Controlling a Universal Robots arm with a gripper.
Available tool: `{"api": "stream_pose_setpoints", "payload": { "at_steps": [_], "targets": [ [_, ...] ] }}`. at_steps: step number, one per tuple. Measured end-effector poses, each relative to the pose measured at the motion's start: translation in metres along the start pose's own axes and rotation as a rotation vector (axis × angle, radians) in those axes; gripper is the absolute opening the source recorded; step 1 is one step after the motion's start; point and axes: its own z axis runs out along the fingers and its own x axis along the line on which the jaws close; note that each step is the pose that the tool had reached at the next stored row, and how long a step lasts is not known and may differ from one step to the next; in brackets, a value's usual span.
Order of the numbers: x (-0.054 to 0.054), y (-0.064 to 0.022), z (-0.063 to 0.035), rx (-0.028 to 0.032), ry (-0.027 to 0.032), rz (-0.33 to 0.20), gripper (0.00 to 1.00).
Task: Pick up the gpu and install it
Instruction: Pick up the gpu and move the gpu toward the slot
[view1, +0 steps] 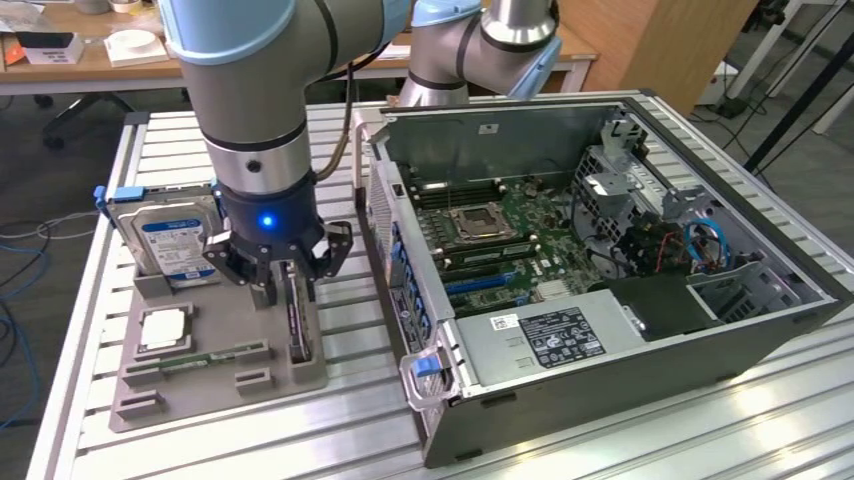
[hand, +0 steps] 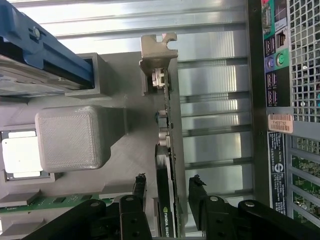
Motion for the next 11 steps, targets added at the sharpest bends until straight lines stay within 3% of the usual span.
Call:
{"api": "stream_pose_setpoints", "payload": {
  "at_steps": [11],
  "targets": [
    [-0.0001,0.0,0.0002,0.0009,-0.0003,0.0,0.47]
  ]
}}
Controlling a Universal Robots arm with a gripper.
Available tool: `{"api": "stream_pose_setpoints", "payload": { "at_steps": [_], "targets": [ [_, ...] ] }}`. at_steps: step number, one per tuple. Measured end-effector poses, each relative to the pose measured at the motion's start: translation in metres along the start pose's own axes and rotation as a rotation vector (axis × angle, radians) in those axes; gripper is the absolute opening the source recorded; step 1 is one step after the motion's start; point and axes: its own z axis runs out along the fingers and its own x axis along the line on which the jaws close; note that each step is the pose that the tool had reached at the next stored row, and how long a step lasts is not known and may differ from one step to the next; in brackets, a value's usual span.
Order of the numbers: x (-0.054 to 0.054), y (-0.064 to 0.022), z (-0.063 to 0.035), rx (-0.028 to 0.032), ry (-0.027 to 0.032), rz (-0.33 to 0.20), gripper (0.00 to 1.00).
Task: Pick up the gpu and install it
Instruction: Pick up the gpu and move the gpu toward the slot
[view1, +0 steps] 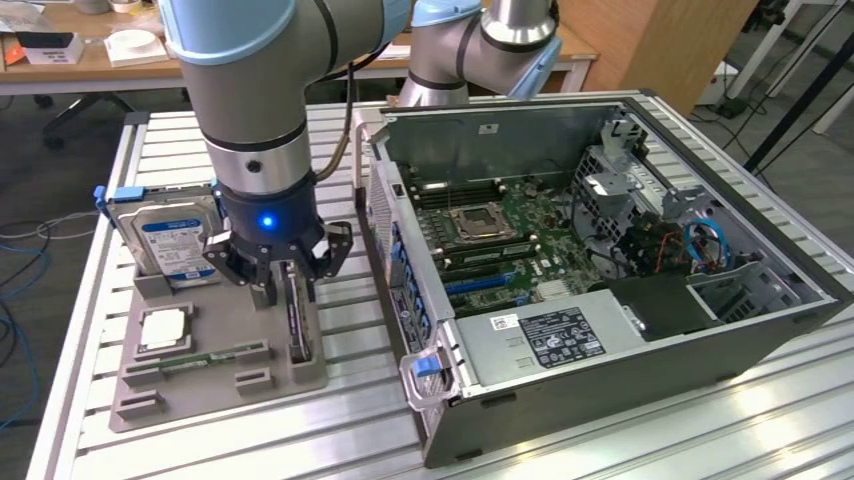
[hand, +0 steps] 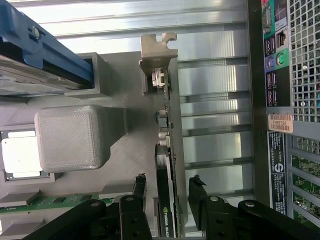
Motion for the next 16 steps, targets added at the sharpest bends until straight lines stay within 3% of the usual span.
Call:
{"api": "stream_pose_setpoints", "payload": {
  "at_steps": [16],
  "targets": [
    [0.0001,0.0,0.0072,-0.0001,-0.0001,0.0,0.47]
  ]
}}
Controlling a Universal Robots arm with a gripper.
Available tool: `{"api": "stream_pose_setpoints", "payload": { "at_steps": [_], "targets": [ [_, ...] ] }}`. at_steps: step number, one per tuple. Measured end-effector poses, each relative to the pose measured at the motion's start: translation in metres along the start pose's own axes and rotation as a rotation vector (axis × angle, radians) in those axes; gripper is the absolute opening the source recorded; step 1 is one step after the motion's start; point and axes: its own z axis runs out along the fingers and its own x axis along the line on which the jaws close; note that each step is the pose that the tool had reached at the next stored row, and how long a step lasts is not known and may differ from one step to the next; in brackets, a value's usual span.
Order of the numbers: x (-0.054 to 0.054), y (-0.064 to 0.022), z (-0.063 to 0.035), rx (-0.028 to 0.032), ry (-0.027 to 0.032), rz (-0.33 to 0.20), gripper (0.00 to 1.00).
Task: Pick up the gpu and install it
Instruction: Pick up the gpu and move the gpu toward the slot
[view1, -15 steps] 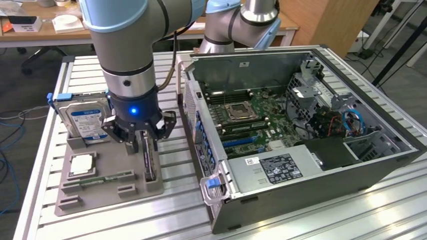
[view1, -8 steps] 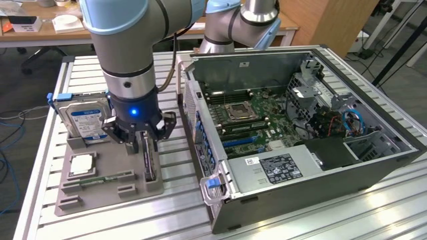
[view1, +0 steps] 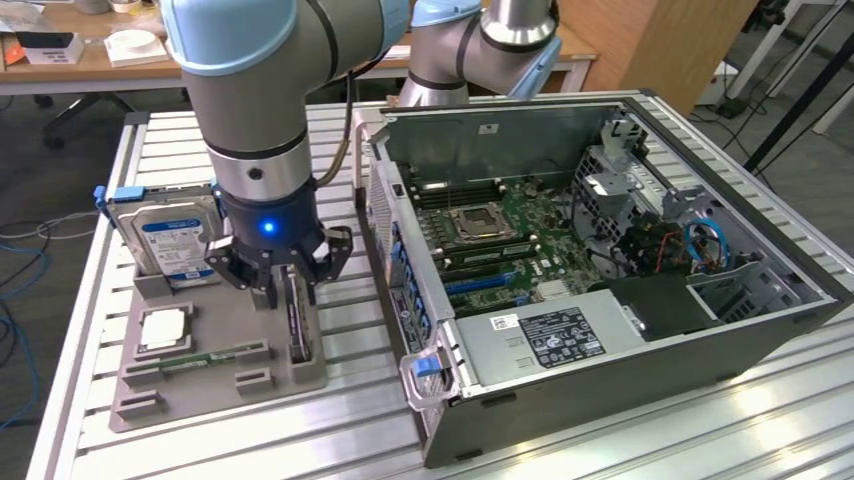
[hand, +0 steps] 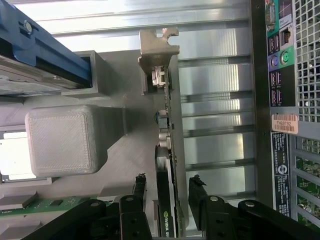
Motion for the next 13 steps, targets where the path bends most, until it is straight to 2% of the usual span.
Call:
{"api": "stream_pose_setpoints", "payload": {
  "at_steps": [9,13],
  "targets": [
    [0.0001,0.0,0.0012,0.0001,0.0001,0.0,0.47],
    [0.0,0.0,0.0012,0.0,0.0001,0.0,0.4]
  ]
}}
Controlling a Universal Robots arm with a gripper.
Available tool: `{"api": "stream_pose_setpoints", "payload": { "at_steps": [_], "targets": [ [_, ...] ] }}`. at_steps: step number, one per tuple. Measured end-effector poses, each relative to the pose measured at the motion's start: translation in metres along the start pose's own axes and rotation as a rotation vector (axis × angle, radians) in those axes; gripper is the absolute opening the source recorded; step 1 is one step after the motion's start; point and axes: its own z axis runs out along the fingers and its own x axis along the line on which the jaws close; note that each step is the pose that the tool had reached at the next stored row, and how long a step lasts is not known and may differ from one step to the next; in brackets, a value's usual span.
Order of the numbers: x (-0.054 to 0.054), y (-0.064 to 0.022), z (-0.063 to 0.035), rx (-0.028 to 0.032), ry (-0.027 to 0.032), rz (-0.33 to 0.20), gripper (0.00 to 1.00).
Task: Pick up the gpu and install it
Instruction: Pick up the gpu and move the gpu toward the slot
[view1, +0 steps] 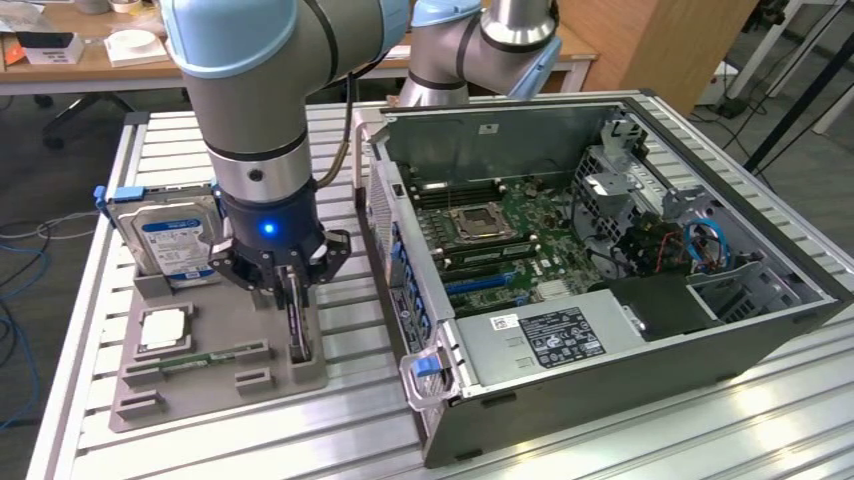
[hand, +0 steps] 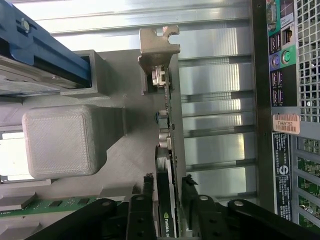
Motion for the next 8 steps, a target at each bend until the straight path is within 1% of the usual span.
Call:
{"api": "stream_pose_setpoints", "payload": {
  "at_steps": [1,4,5,8],
  "targets": [
    [0.0,0.0,0.0,0.0,0.0,0.0,0.33],
    [0.0,0.0,-0.0001,0.0002,0.0002,0.0,0.31],
    [0.0,0.0,0.0,0.0001,0.0001,0.0,0.26],
    [0.0,0.0,0.0,0.0001,0.0,0.0,0.26]
  ]
}}
